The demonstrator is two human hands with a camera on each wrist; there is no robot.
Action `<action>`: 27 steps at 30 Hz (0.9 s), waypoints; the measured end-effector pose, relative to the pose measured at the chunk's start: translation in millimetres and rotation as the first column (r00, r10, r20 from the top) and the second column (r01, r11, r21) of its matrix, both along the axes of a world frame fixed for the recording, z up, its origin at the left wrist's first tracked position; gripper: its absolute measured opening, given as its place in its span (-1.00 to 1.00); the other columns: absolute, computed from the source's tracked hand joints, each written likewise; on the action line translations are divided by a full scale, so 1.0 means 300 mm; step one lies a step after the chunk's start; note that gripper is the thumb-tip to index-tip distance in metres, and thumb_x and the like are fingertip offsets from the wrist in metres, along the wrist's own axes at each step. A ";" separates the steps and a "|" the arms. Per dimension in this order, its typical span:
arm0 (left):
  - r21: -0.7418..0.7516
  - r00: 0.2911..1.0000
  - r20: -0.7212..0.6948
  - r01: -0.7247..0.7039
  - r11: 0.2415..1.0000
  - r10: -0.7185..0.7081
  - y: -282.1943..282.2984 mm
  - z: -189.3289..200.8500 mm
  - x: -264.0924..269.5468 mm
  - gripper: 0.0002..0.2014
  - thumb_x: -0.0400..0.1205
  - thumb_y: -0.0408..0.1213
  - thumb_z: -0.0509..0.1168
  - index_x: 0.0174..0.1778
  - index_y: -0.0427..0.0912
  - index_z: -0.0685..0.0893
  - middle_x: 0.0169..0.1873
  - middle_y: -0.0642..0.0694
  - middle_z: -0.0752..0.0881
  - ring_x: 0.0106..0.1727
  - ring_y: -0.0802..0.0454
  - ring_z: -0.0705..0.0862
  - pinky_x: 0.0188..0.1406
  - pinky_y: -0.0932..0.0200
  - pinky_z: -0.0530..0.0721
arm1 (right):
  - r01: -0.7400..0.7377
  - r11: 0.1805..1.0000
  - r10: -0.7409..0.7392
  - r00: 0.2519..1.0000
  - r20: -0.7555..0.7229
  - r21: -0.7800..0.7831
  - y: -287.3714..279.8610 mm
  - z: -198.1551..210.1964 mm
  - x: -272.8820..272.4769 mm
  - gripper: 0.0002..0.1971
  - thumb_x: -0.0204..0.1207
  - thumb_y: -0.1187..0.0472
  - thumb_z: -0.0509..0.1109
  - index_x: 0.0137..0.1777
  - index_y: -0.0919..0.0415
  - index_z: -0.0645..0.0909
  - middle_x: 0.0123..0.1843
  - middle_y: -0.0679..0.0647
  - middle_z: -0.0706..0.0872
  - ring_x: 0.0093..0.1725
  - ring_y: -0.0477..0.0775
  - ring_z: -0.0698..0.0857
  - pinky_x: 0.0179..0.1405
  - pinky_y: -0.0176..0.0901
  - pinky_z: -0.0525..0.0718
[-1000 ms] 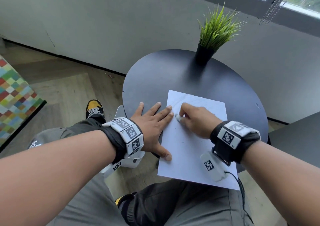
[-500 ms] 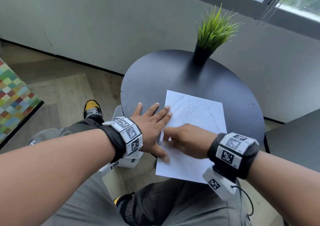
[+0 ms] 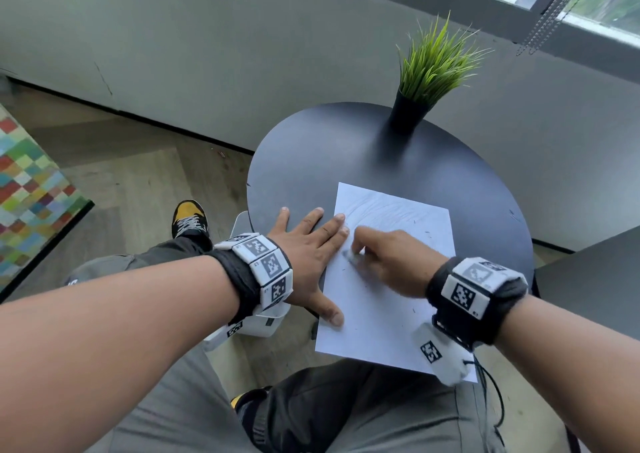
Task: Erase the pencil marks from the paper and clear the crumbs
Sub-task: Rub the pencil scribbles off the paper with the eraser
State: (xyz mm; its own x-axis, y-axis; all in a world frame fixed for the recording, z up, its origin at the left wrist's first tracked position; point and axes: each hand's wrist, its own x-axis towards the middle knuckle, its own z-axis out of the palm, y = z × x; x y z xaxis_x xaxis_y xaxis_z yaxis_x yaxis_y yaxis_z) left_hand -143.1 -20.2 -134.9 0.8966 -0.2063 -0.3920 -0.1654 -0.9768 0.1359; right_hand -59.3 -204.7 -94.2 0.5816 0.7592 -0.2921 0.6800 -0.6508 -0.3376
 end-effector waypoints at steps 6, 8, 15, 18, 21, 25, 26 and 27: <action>0.012 1.000 0.010 0.000 1.000 0.000 -0.004 0.003 0.010 0.48 0.05 0.81 0.07 0.72 -0.01 -0.36 0.72 0.08 -0.37 0.73 -0.13 -0.36 0.53 -0.63 -0.13 | 0.139 0.990 -0.139 0.989 0.058 0.000 0.009 0.007 0.098 -0.81 0.64 -0.09 0.26 0.03 0.01 0.52 -0.14 -0.05 0.65 -0.05 0.14 0.60 -0.12 -0.14 0.45; 0.015 1.000 0.009 0.001 1.000 -0.002 -0.007 0.004 0.009 0.48 0.05 0.80 0.07 0.73 0.00 -0.35 0.72 0.08 -0.36 0.73 -0.13 -0.35 0.53 -0.63 -0.13 | 0.152 0.988 -0.152 0.985 0.077 0.006 0.009 -0.003 0.100 -0.82 0.64 -0.08 0.25 0.00 0.02 0.49 -0.12 0.02 0.66 -0.06 0.18 0.60 -0.11 -0.09 0.48; 0.017 1.000 0.011 -0.004 1.000 0.004 -0.006 0.006 0.010 0.48 0.06 0.80 0.09 0.72 0.01 -0.36 0.72 0.09 -0.38 0.73 -0.13 -0.36 0.54 -0.61 -0.14 | 0.173 0.985 -0.172 0.982 0.076 -0.006 0.023 0.006 0.124 -0.80 0.63 -0.08 0.25 0.01 0.03 0.53 -0.11 -0.03 0.65 -0.04 0.14 0.61 -0.12 -0.13 0.45; 0.012 1.000 0.003 -0.003 1.000 0.003 -0.007 0.008 0.008 0.48 0.07 0.80 0.10 0.72 0.00 -0.36 0.71 0.09 -0.38 0.72 -0.12 -0.37 0.54 -0.61 -0.15 | 0.144 0.989 -0.145 0.987 0.073 0.014 0.006 -0.004 0.103 -0.79 0.65 -0.10 0.24 -0.04 0.03 0.48 -0.14 0.01 0.67 -0.10 0.16 0.59 -0.13 -0.09 0.50; 0.012 1.000 -0.001 -0.001 1.000 0.001 -0.005 0.011 0.005 0.46 0.09 0.78 0.12 0.73 -0.02 -0.32 0.71 0.08 -0.40 0.72 -0.13 -0.37 0.54 -0.61 -0.15 | -0.068 0.997 0.067 0.997 -0.033 -0.043 0.022 0.003 0.004 -0.79 0.66 -0.12 0.25 -0.06 -0.01 0.46 -0.32 -0.12 0.57 -0.21 0.09 0.55 -0.20 -0.12 0.46; 0.015 1.000 -0.001 -0.003 1.000 0.003 -0.007 0.013 0.014 0.47 0.08 0.79 0.12 0.73 0.01 -0.33 0.72 0.09 -0.37 0.73 -0.13 -0.35 0.54 -0.61 -0.13 | 0.153 0.988 -0.153 0.988 0.002 -0.008 0.004 -0.004 0.126 -0.77 0.61 -0.19 0.30 -0.02 -0.05 0.52 -0.23 -0.15 0.63 -0.12 0.05 0.60 -0.14 -0.14 0.47; 0.006 1.000 -0.005 -0.011 1.000 0.011 -0.008 0.015 0.016 0.46 0.08 0.78 0.12 0.73 0.02 -0.32 0.72 0.10 -0.36 0.73 -0.12 -0.35 0.55 -0.61 -0.13 | 0.191 0.982 -0.191 0.981 -0.009 -0.007 -0.003 -0.008 0.144 -0.76 0.60 -0.20 0.30 0.00 -0.06 0.52 -0.20 -0.12 0.65 -0.11 0.04 0.62 -0.16 -0.13 0.48; -0.006 1.000 -0.009 -0.024 1.000 0.024 -0.010 0.019 0.016 0.44 0.09 0.78 0.12 0.74 0.02 -0.29 0.72 0.11 -0.33 0.73 -0.10 -0.33 0.55 -0.60 -0.12 | 0.203 0.979 -0.203 0.979 -0.023 -0.014 -0.005 -0.014 0.149 -0.77 0.60 -0.20 0.29 0.01 -0.06 0.51 -0.20 -0.10 0.67 -0.12 0.03 0.63 -0.18 -0.12 0.49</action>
